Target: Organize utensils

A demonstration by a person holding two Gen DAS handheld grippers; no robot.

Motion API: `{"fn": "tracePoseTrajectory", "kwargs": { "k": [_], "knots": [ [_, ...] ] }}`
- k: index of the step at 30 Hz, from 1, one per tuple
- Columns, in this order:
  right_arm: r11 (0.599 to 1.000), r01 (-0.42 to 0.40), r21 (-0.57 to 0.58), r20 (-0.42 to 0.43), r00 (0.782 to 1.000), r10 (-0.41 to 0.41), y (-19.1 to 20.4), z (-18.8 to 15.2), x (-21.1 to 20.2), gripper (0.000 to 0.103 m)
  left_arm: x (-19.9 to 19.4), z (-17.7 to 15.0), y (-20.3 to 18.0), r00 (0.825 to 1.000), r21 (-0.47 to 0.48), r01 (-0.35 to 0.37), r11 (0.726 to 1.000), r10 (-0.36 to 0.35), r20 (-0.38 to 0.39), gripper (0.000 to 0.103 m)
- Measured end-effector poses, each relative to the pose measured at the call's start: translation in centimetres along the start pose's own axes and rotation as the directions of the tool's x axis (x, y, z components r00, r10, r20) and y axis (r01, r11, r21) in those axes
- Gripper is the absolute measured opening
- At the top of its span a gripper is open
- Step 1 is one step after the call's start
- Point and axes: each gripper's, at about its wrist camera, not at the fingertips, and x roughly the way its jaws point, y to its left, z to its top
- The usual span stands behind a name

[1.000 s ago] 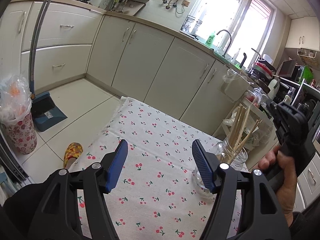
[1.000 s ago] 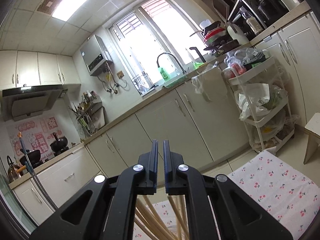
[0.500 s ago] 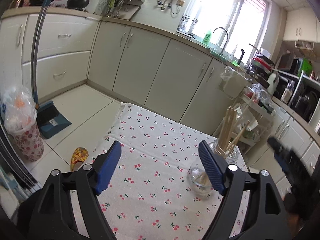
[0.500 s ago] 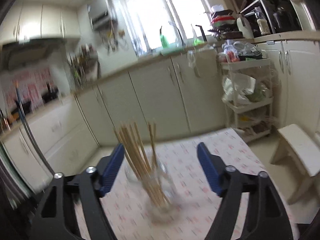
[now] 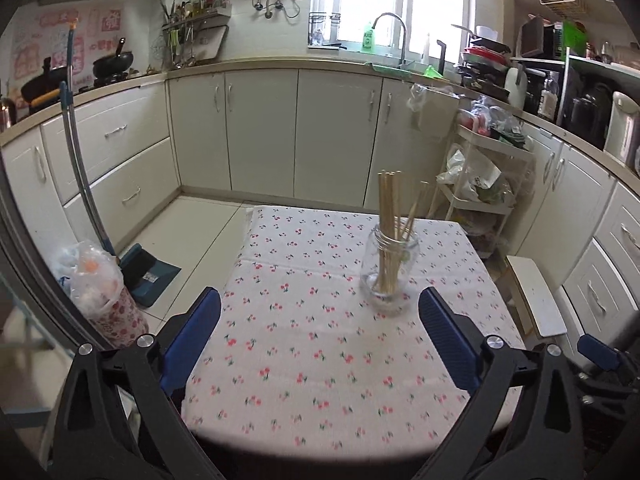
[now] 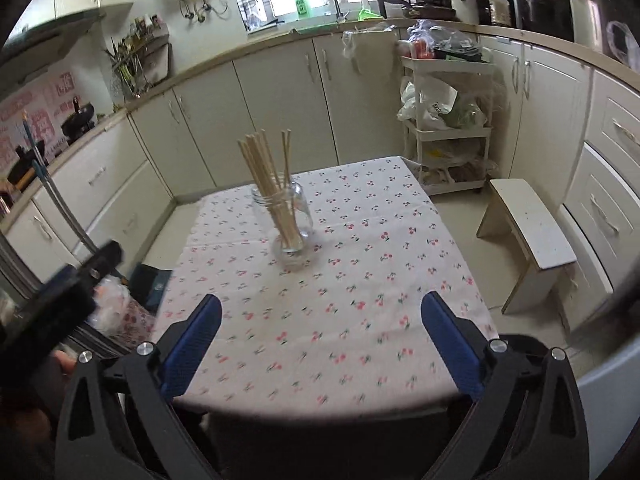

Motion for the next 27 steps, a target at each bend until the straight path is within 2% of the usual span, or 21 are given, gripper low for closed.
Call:
{"fn": "tracePoseTrajectory", "kwargs": {
  "k": [4, 7, 10, 14, 18, 23, 27],
  "knots": [
    [1.0, -0.02, 0.02, 0.011, 1.0, 0.02, 1.0, -2.1, -4.6, 0.096, -5.3, -1.1, 0.0, 1.0, -0.003, 0.005, 1.0, -0.005, -0.005, 0.095],
    [0.997, -0.066, 0.037, -0.014, 0.998, 0.067, 1.4, -5.0, -7.2, 0.096, -8.5, -2.1, 0.7, 1.0, -0.015, -0.006, 1.0, 0.005, -0.018, 0.095],
    [0.999, -0.048, 0.009, -0.018, 0.999, 0.048, 1.8, -6.4, -8.7, 0.096, -11.5, -3.8, 1.4, 0.999, -0.021, -0.015, 1.0, 0.014, -0.033, 0.095],
    [0.999, -0.042, 0.011, 0.032, 0.999, 0.041, 1.7, -6.6, -11.1, 0.096, -14.6, -5.8, 1.7, 1.0, 0.003, -0.014, 1.0, 0.014, -0.025, 0.095],
    [0.999, -0.05, -0.019, 0.051, 0.997, 0.051, 2.3, -7.0, -12.4, 0.096, -16.2, -6.1, 2.1, 1.0, 0.002, -0.017, 1.0, 0.017, -0.02, 0.095],
    [0.998, -0.056, -0.029, 0.06, 0.997, 0.058, 2.5, -7.3, -13.3, 0.096, -17.9, -6.2, 2.3, 1.0, 0.014, 0.021, 1.0, -0.02, -0.006, 0.095],
    [0.998, -0.06, -0.034, 0.061, 0.996, 0.062, 2.8, -7.4, -13.6, 0.096, -17.9, -6.2, 2.5, 0.999, 0.017, 0.029, 0.999, -0.029, -0.027, 0.095]
  ]
}}
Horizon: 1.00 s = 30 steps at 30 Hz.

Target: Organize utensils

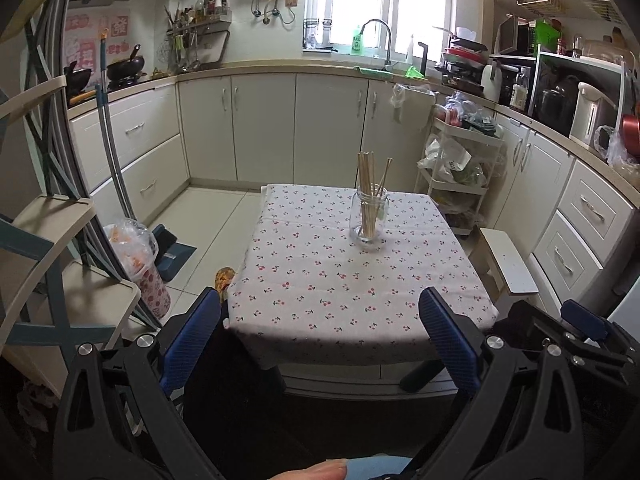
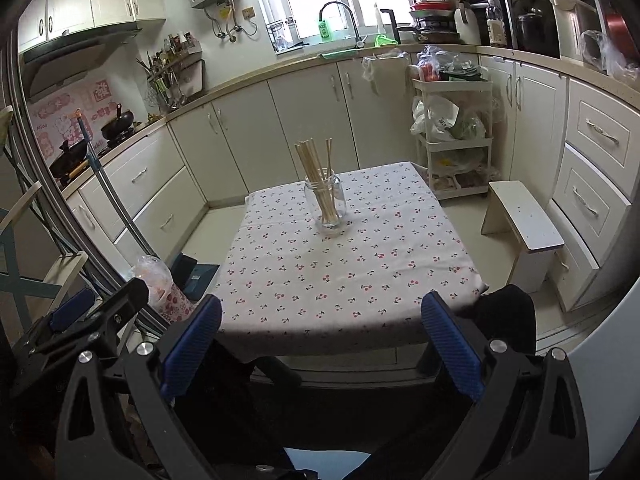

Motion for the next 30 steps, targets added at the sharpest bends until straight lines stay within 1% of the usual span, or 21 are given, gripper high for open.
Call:
{"fn": "tracePoseTrajectory", "kwargs": {
  "k": [8, 11, 15, 19, 30],
  "knots": [
    [1.0, -0.002, -0.005, 0.008, 1.0, 0.002, 0.3, 0.1, -0.4, 0.096, -0.9, 0.5, 1.1, 0.999, -0.038, -0.014, 0.999, 0.016, 0.04, 0.095],
    [1.0, -0.004, -0.01, 0.011, 1.0, 0.004, 0.3, 0.1, -0.5, 0.096, -0.8, 0.6, 1.0, 0.998, -0.032, -0.04, 0.999, 0.042, 0.041, 0.095],
    [1.0, -0.005, -0.013, 0.012, 1.0, 0.005, 0.4, 0.1, -0.7, 0.096, -0.9, 0.6, 1.2, 0.998, -0.045, -0.056, 0.997, 0.058, 0.04, 0.095],
    [1.0, -0.006, -0.016, 0.012, 1.0, 0.006, 0.4, 0.1, -0.6, 0.096, -0.7, 0.6, 1.7, 0.998, -0.063, -0.055, 0.996, 0.057, 0.032, 0.095],
    [0.999, -0.012, -0.039, 0.01, 1.0, 0.013, 0.9, -0.2, -0.9, 0.096, -0.9, 0.4, 1.6, 0.997, -0.063, -0.071, 0.995, 0.073, 0.038, 0.095]
  ]
}}
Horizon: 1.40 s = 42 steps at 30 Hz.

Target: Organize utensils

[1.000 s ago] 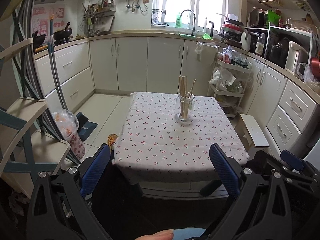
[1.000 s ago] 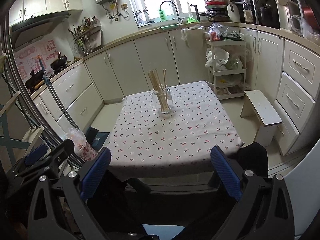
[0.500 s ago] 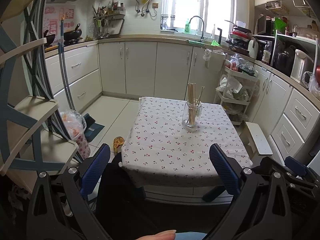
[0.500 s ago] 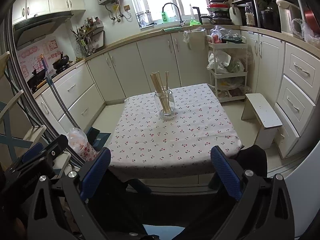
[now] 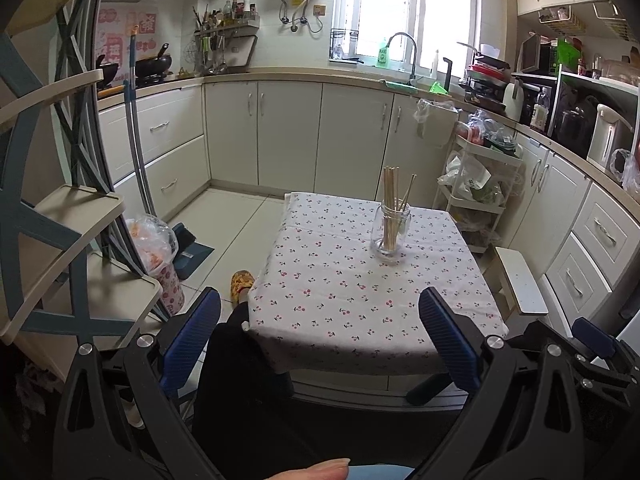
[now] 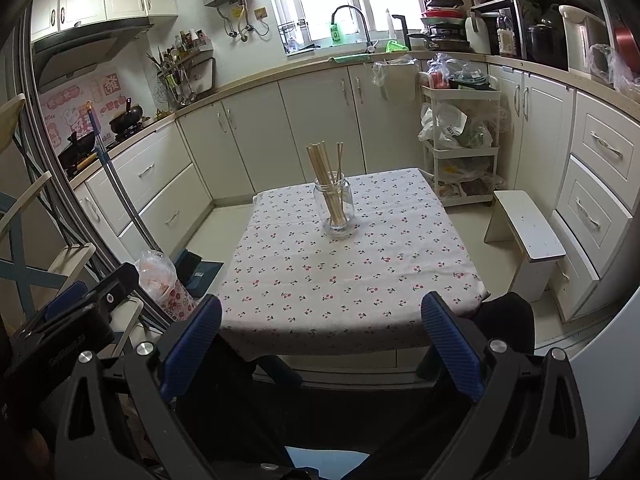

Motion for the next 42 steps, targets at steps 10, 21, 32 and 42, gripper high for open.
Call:
{"fn": "tracePoseTrajectory", "kwargs": {
  "k": [10, 21, 32, 42],
  "knots": [
    [1.0, -0.006, -0.003, -0.007, 1.0, 0.006, 0.24, -0.11, -0.02, 0.096, 0.02, -0.13, 0.12, 1.0, 0.002, -0.003, 1.0, 0.003, -0.003, 0.095],
    [1.0, -0.007, -0.004, -0.006, 1.0, 0.007, 0.31, -0.15, -0.01, 0.096, 0.05, -0.3, 0.19, 1.0, 0.003, -0.003, 1.0, 0.003, -0.004, 0.095],
    [1.0, -0.008, -0.005, -0.008, 1.0, 0.008, 0.36, -0.24, 0.02, 0.096, 0.05, -0.51, 0.42, 1.0, 0.001, -0.006, 1.0, 0.006, -0.004, 0.095],
    [1.0, -0.012, -0.006, -0.013, 1.0, 0.012, 0.75, -0.82, 0.09, 0.096, 0.03, -0.59, 0.53, 1.0, 0.003, -0.005, 1.0, 0.005, -0.005, 0.095]
  ]
}}
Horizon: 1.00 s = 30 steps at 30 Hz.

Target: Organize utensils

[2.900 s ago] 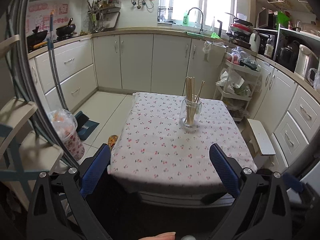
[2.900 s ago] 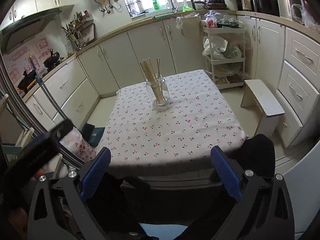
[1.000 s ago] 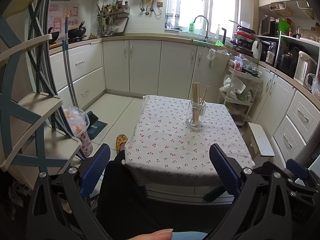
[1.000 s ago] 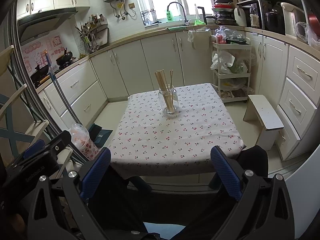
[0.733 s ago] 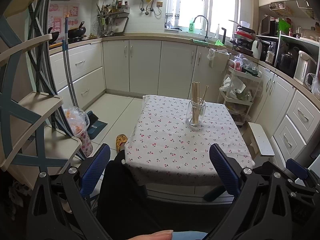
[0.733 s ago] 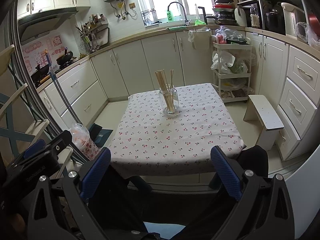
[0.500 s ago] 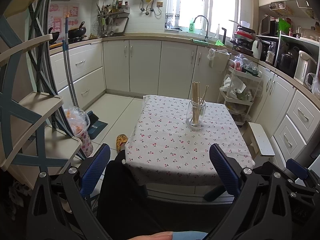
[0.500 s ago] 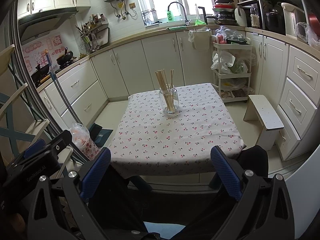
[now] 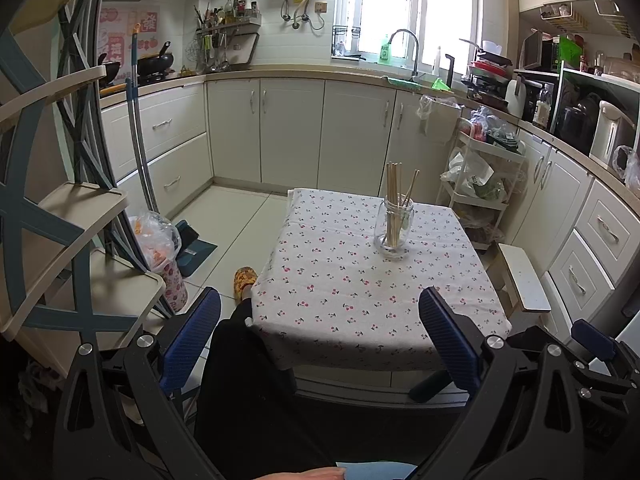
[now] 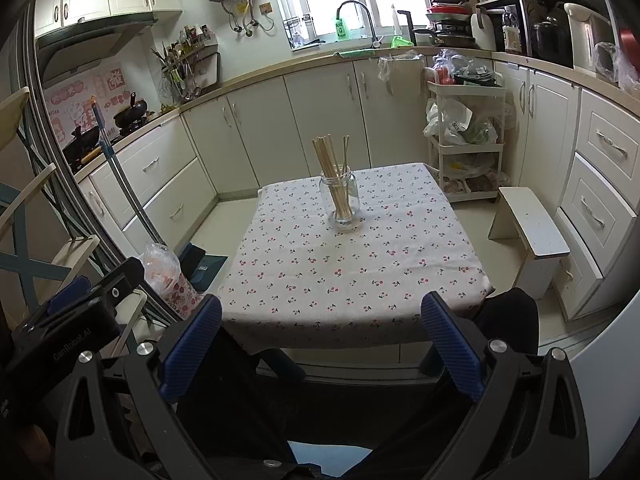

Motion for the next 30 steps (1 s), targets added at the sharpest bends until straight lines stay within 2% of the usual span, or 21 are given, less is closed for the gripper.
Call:
{"fn": "tracePoseTrajectory", "kwargs": {
  "k": [20, 27, 30],
  "knots": [
    [1.0, 0.0, 0.001, -0.002, 1.0, 0.0, 0.0, 0.2, 0.0, 0.096, 0.0, -0.2, 0.1, 1.0, 0.002, 0.0, 1.0, 0.0, -0.004, 0.095],
    [1.0, -0.004, 0.002, -0.009, 1.0, 0.004, 0.4, -0.8, 0.2, 0.096, 0.7, -0.5, 0.6, 1.0, -0.009, 0.015, 1.0, -0.016, -0.027, 0.095],
    [1.0, -0.004, 0.002, -0.009, 1.0, 0.004, 0.4, -0.7, 0.2, 0.096, 0.2, -0.6, 0.4, 1.0, -0.003, 0.008, 1.0, -0.008, 0.012, 0.095]
  ]
}}
